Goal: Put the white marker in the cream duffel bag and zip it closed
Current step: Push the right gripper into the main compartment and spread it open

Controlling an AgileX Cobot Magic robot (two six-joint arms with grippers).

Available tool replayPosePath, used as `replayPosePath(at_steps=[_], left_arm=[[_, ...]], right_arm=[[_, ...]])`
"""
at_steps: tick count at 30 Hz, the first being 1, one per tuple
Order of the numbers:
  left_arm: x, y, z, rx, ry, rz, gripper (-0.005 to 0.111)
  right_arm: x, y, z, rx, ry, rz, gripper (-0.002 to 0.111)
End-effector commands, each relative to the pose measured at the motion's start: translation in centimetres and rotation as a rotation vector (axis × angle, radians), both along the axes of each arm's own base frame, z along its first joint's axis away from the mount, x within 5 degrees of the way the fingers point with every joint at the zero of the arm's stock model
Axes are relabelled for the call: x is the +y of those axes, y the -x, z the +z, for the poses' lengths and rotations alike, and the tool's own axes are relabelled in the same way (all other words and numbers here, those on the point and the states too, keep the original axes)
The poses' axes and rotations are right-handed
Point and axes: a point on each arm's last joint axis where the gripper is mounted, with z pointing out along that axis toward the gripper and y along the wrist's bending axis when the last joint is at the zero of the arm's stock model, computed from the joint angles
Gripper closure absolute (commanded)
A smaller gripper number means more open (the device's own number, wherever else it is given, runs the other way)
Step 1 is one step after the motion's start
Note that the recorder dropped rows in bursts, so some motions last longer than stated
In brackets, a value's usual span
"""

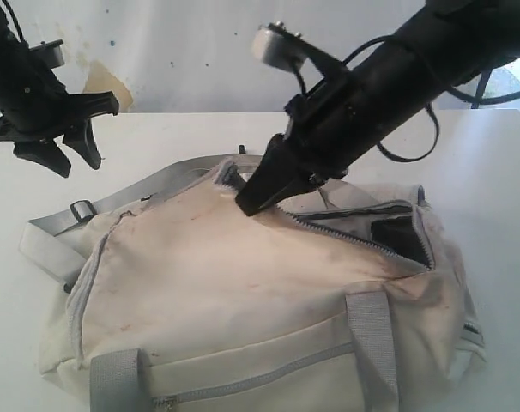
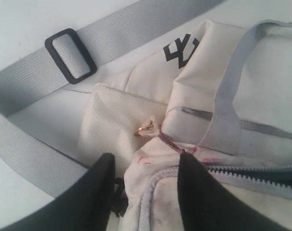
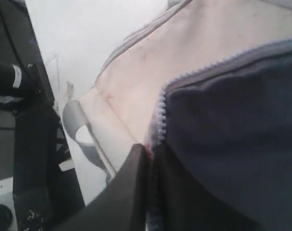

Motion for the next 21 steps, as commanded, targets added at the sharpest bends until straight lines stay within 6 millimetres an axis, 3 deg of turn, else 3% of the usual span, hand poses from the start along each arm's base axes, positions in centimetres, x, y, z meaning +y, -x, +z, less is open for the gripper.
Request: replayPosePath(at_steps=[1,5,9,14,17,21], left_arm=[[0.3,0.0,0.4,-0.018,-0.013,-0.008,0.064],[0.4,0.0,0.4,-0.03,-0.022,-0.027,0.064],[0.3,-0.3,0.5,-0.058,-0.02,-0.023,0.064],[0.3,-0.7,0.6,-0.106,-0.015,-0.012,0.064],[0.3,-0.8,0.7,-0.119,-0.007,-0.007,0.064],[0.2,-0.9,0.7,-0.121,-0.003,-0.005,0.064]], right_arm=[[2.9,3.9,-1.7,-0.02,0.119,0.197,0.108],[2.5,6.2,-5.1,-0.014,0.296,0.327,0.108],[2.0,8.8,-7.8,0.026,0.347,0.457,0.108],[1.9,10.6,-8.6,0.082,0.383,0.466,0.106],[1.9,10.6,-8.7,0.137,0.415,0.383,0.086],[1.9,10.6,-8.7,0.179,0.446,0.31,0.05]])
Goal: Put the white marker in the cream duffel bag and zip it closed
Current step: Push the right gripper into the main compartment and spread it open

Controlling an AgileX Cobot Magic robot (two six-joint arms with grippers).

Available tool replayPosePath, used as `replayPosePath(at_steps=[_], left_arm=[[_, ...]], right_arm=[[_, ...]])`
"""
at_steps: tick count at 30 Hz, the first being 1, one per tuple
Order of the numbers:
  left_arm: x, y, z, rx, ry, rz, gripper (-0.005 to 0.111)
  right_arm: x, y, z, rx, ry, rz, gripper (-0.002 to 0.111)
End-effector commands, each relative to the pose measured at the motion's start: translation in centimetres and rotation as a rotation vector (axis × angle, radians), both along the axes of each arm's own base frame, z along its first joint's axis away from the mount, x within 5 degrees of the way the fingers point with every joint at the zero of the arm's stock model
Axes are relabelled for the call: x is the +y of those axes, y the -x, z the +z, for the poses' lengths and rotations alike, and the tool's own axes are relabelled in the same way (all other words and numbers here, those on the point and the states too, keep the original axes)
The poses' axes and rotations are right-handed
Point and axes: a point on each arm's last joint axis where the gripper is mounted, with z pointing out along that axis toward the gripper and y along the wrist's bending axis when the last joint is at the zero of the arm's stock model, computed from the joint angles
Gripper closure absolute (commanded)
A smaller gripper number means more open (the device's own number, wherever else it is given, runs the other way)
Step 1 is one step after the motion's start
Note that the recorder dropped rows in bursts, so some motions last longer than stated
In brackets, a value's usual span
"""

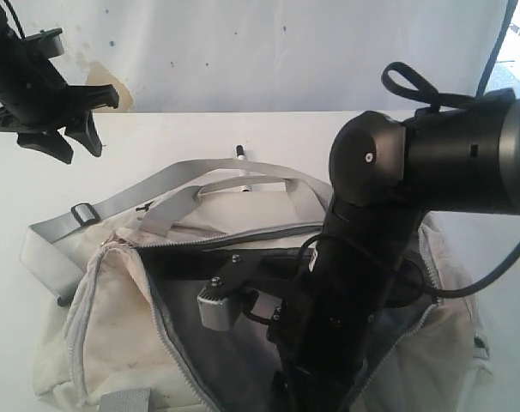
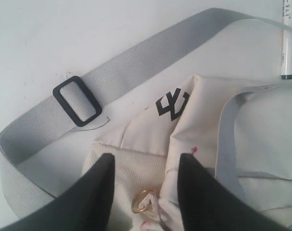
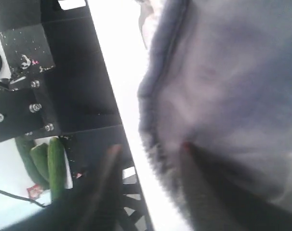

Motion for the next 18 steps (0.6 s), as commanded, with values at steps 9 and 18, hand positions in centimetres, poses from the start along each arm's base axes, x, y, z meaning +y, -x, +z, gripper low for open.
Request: replayPosePath(at_steps=[9,18], left_arm=[[-0.2,0.0,0.6,-0.02,0.034,0.005,0.064],[-1.2,-0.7,0.8,-0.086,0.152,0.019,0.065]], right_arm=[[0.3,-1.6,3.5,-0.145,0.045,-0.126,0.041],[-1.2,-5.4,8.0,-0.351,-0.006,-0.443,0.041]])
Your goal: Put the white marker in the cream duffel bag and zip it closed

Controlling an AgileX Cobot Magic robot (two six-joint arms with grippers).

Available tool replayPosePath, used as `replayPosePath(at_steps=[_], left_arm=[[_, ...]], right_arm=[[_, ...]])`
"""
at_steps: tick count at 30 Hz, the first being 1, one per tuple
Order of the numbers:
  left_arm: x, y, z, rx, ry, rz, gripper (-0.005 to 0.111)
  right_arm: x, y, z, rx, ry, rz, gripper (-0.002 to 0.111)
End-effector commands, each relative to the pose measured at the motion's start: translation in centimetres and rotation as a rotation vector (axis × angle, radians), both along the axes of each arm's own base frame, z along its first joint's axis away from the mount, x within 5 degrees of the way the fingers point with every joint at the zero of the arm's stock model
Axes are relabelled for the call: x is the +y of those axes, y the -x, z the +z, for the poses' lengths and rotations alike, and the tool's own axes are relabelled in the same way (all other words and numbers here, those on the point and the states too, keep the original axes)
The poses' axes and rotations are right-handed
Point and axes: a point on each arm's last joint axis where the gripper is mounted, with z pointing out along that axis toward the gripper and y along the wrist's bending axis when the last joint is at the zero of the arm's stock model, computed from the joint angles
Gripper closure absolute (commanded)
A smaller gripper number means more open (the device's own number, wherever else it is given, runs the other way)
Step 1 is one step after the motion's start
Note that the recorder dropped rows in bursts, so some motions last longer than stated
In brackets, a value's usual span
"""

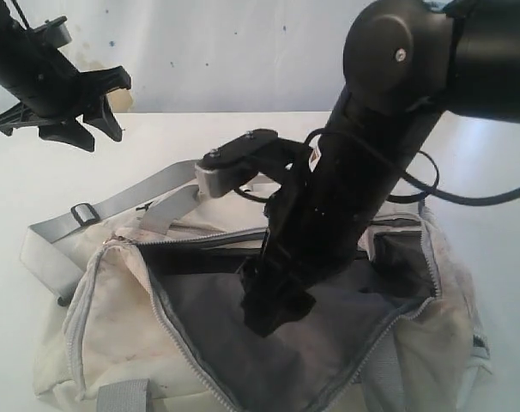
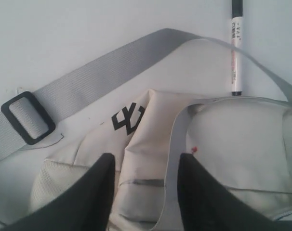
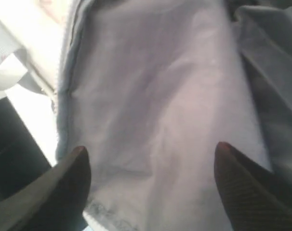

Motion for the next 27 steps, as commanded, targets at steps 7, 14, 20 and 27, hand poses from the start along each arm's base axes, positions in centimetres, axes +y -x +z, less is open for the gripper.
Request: replayPosePath(at_steps=[7,14,20,27], left_arm=[[-3.8,-1.4,-1.2,0.003,-0.15,-0.179,0.068],[-7.1,-5.0,-1.3,-0.066,-0.075,-0.209,0.068],[-7.9,-7.6,-2.7,-0.125,-0.095,-0.272,0.068],[-9.8,-8.7,-3.7,-0.159,0.099,-0.246,0.064]], right_arm=[[-7.7,-7.4,1.7,-0.156,-0.109,-0.474,0.042],[-13.2,-10.2,1.2,-0.14,-0.12,-0.771,0.042],[-15.9,-11.5,-0.9,-0.111,-0.105,-0.896,0.042],[-16.3,-11.3,-3.8,-0.076,-0.074,-0.916,0.042]])
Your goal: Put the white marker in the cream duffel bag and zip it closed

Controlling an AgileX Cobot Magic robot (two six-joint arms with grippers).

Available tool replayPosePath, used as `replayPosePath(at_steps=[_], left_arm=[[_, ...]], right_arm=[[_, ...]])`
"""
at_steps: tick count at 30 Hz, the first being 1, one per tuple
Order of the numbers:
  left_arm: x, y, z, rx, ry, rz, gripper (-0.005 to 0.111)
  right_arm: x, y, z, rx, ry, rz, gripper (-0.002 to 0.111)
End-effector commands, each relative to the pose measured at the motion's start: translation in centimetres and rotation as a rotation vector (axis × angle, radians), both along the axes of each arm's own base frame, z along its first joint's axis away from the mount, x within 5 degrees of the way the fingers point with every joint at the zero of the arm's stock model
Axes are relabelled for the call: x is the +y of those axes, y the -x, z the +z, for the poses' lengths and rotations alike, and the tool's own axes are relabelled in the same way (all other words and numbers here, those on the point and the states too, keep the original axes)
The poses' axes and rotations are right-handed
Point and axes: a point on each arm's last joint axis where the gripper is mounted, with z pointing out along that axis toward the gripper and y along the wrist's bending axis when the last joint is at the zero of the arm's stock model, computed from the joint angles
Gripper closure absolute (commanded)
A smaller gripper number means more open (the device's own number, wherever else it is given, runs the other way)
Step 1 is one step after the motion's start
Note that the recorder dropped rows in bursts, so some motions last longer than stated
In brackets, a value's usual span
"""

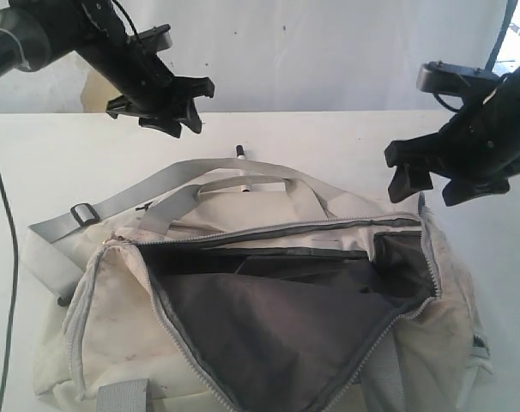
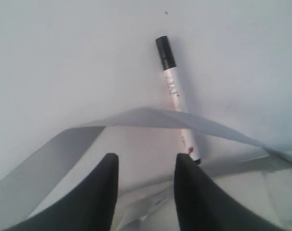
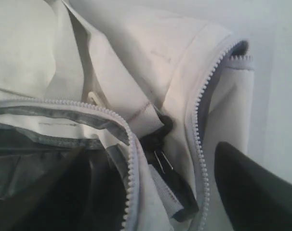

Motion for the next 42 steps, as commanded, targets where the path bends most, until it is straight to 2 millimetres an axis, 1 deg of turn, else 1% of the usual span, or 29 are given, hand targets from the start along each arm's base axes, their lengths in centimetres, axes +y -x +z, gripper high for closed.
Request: replayPosePath(at_steps=[1,2,5,7,8,10,12,16,18,25,27,29,31,33,42], left_arm=[[-1.4,-0.2,0.5,-0.035,0.102,-0.009,0.059],[-1.5,-0.2,0.4,-0.04,0.099,-0.021,0.053],[-2.9,0.0,0.2,-0.089,0.084,-0.072,0.032],[-3.8,-0.1,0.4,-0.152,0.078,-0.065,0.024],[-4.3,-0.2,0.6,-0.194,0.079,-0.059,0.022],[-5.1,-0.5,1.0,-0.268,0.091,-0.042,0.022],[-5.4,-0.7,1.1,-0.302,0.108,-0.019,0.022],[-5.7,-0.9,0.4,-0.309,0.099,-0.026,0.022],[-5.7,-0.9,-0.7,-0.286,0.089,-0.026,0.022],[-6.0,-1.2,-3.2,-0.265,0.091,0.03,0.023],[-6.1,-1.2,-4.1,-0.24,0.07,0.053,0.027],[-6.3,-1.2,-5.1,-0.219,0.051,0.093,0.034],[-6.5,-1.2,-5.9,-0.204,0.041,0.109,0.036],[-6.5,-1.2,-6.0,-0.189,0.043,0.135,0.036],[-6.4,-1.0,-6.2,-0.174,0.026,0.119,0.036]], right_arm=[[-0.3,0.1,-1.3,-0.009,0.002,-0.027,0.042],[-0.4,0.1,-1.4,-0.016,0.003,-0.032,0.042],[-0.4,0.1,-1.8,-0.027,0.007,-0.038,0.042],[-0.4,0.1,-1.8,-0.025,0.008,-0.038,0.042],[-0.4,0.1,-1.8,-0.024,0.008,-0.038,0.042],[-0.4,0.2,-1.8,-0.022,0.008,-0.037,0.042],[-0.4,0.2,-1.9,-0.018,0.011,-0.034,0.042],[-0.5,0.2,-1.9,-0.021,0.015,-0.033,0.042],[-0.5,0.1,-1.9,-0.025,0.016,-0.033,0.042],[-0.5,0.1,-1.8,-0.032,0.017,-0.035,0.042],[-0.5,0.1,-1.8,-0.032,0.017,-0.035,0.042],[-0.5,0.1,-1.8,-0.032,0.017,-0.035,0.042],[-0.5,0.1,-1.8,-0.032,0.017,-0.035,0.042],[-0.5,0.1,-1.8,-0.03,0.017,-0.035,0.042],[-0.5,0.1,-1.9,-0.024,0.016,-0.033,0.042]])
